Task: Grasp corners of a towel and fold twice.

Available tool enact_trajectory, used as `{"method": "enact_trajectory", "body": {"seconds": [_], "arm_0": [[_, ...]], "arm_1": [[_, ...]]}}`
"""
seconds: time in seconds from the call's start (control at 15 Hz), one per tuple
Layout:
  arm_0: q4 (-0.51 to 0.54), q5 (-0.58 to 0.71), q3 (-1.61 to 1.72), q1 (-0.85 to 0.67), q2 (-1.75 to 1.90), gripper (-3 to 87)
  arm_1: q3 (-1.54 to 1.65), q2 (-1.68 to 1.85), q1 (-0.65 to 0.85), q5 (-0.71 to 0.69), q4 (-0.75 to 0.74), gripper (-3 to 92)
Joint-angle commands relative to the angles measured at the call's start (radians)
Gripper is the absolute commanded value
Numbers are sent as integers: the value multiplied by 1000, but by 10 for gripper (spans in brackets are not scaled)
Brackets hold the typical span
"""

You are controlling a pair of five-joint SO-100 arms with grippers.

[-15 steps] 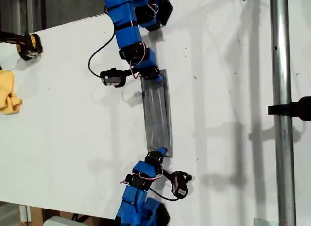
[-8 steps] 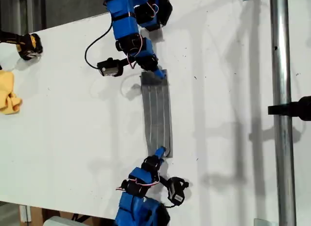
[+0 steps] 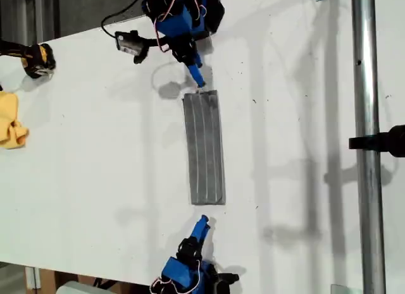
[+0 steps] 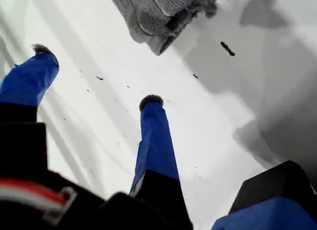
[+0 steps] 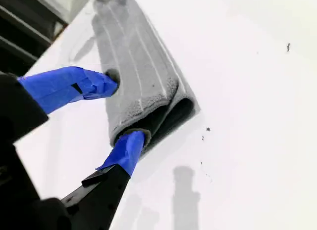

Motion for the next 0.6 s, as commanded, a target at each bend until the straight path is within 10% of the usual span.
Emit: {"method": "enact_trajectory", "body": {"seconds": [0.0, 0.53], "arm_0": [[52, -15, 18, 0, 100, 181], [51, -18, 49, -6, 100, 171]], "arm_1": [[124, 275, -44, 94, 15, 373], [-252, -1000, 69, 146, -382, 456]]}}
